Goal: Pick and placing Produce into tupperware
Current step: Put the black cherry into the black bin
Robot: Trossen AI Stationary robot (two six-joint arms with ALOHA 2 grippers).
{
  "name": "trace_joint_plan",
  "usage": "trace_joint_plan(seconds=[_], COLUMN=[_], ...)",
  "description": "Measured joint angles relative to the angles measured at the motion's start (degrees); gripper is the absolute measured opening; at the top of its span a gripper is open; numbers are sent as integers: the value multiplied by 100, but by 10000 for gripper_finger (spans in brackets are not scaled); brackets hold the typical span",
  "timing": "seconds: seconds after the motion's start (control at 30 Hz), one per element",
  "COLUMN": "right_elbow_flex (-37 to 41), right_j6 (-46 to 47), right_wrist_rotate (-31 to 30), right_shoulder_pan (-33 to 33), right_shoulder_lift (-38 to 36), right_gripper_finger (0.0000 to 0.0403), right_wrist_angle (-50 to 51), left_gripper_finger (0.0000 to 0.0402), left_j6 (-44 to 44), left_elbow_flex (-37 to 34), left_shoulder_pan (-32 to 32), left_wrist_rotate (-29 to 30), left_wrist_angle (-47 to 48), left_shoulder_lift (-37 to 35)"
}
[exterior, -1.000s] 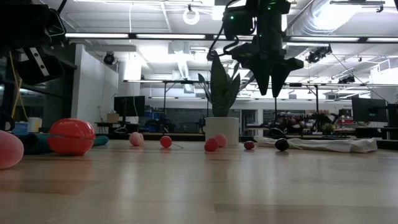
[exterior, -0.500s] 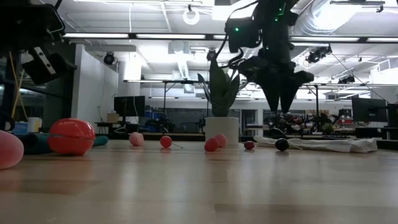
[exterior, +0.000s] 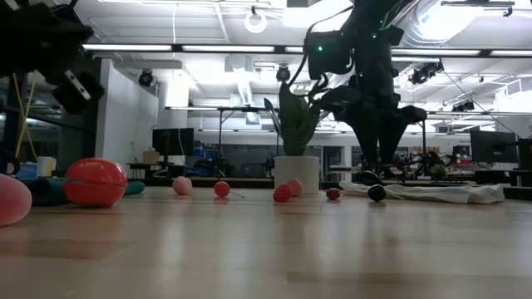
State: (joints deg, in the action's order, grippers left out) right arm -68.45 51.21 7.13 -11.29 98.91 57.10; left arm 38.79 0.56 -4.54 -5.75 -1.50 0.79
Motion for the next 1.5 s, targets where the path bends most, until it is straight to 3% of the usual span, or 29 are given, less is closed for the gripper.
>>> trace_joint_plan(seconds=[0.23,0.67,1.5], right_elbow_flex=[0,-2,-4], right_j6=[82,79,-111], right_wrist_rotate=[-24,-56,-17], right_shoulder_pan=[9,5,5], right_shoulder_lift=[0,70,350], right_gripper_finger=[144,144,144], right_wrist_angle=[-154,-358,-253], left_gripper_finger=[1,1,1], left_j6=[-594,-1245,-1585], left_elbow_flex=[0,1,1], left_shoulder_pan=[2,0,1], left_wrist_rotate=[478,668,685], left_wrist_angle=[92,88,73], left_shoulder_lift=[369,1105,1148])
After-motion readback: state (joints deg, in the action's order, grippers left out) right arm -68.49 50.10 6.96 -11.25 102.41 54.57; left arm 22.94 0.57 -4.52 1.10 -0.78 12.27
